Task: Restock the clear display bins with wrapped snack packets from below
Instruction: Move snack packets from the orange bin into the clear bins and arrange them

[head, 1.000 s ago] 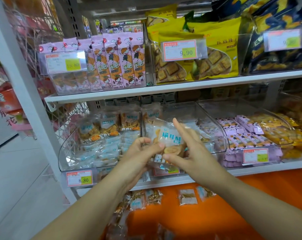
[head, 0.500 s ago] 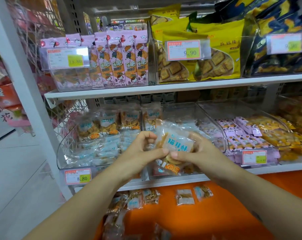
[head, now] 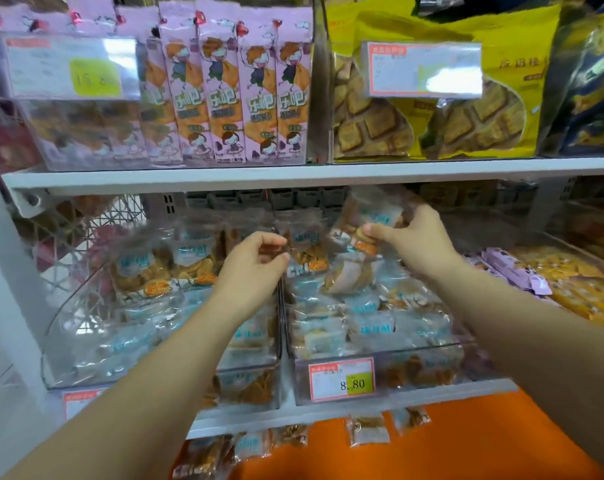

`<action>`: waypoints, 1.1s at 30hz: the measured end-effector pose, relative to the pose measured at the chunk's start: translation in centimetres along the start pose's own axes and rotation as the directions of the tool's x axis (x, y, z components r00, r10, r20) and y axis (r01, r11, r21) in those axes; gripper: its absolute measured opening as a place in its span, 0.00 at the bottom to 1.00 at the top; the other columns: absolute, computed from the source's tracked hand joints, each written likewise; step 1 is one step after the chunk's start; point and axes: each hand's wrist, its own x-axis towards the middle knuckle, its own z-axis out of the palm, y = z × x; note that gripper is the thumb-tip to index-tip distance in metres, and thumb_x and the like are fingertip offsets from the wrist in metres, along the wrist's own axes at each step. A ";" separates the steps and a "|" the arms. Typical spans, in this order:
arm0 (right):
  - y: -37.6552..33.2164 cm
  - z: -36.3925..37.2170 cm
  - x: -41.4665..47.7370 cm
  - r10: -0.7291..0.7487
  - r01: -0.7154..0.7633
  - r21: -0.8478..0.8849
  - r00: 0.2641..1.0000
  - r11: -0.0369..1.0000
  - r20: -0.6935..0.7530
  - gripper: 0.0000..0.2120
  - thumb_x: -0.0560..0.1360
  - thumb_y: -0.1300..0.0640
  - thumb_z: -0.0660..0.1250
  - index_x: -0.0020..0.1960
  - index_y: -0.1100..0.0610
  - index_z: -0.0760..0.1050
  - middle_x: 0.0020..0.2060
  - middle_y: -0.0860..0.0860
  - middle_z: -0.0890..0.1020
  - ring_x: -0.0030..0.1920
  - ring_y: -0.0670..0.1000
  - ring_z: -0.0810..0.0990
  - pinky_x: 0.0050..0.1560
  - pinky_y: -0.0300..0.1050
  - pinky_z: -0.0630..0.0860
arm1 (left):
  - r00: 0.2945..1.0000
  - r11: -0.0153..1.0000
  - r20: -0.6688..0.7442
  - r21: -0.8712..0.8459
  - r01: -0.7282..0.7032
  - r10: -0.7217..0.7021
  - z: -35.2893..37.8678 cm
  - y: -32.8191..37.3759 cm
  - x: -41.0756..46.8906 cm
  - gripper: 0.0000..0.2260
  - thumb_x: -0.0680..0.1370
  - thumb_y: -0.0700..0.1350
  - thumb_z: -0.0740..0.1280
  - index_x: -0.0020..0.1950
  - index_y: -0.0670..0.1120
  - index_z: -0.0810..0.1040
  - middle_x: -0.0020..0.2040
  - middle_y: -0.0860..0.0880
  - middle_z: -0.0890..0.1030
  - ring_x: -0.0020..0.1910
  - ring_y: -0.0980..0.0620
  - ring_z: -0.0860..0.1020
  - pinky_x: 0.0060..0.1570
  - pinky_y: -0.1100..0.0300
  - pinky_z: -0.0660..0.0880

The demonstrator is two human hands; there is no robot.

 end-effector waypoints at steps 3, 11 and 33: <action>0.6 -0.3 2.3 0.198 -0.207 0.175 0.978 0.963 0.065 0.14 0.68 0.57 0.76 0.51 0.58 0.78 0.41 0.50 0.84 0.40 0.46 0.83 0.43 0.41 0.80 | 1.000 1.000 0.002 0.020 -0.016 0.016 0.7 -0.8 1.9 0.07 0.78 0.45 0.66 0.55 0.51 0.75 0.51 0.55 0.78 0.53 0.54 0.76 0.54 0.59 0.71; 3.3 0.2 4.6 0.495 -0.508 -0.021 0.828 0.861 0.263 0.07 0.69 0.54 0.72 0.41 0.57 0.77 0.25 0.49 0.79 0.22 0.44 0.75 0.23 0.35 0.70 | 1.000 0.998 -0.012 0.061 -0.007 0.008 2.9 -2.4 4.2 0.06 0.77 0.45 0.67 0.54 0.48 0.79 0.48 0.52 0.80 0.50 0.52 0.77 0.47 0.64 0.67; 5.0 4.2 8.4 0.168 -0.065 -0.437 0.965 0.897 0.202 0.26 0.74 0.50 0.70 0.68 0.56 0.67 0.63 0.52 0.75 0.62 0.54 0.74 0.54 0.41 0.68 | 1.000 0.999 -0.011 -0.032 -0.018 0.018 3.3 -2.7 4.0 0.05 0.79 0.44 0.65 0.51 0.55 0.75 0.46 0.60 0.77 0.41 0.64 0.74 0.33 0.79 0.66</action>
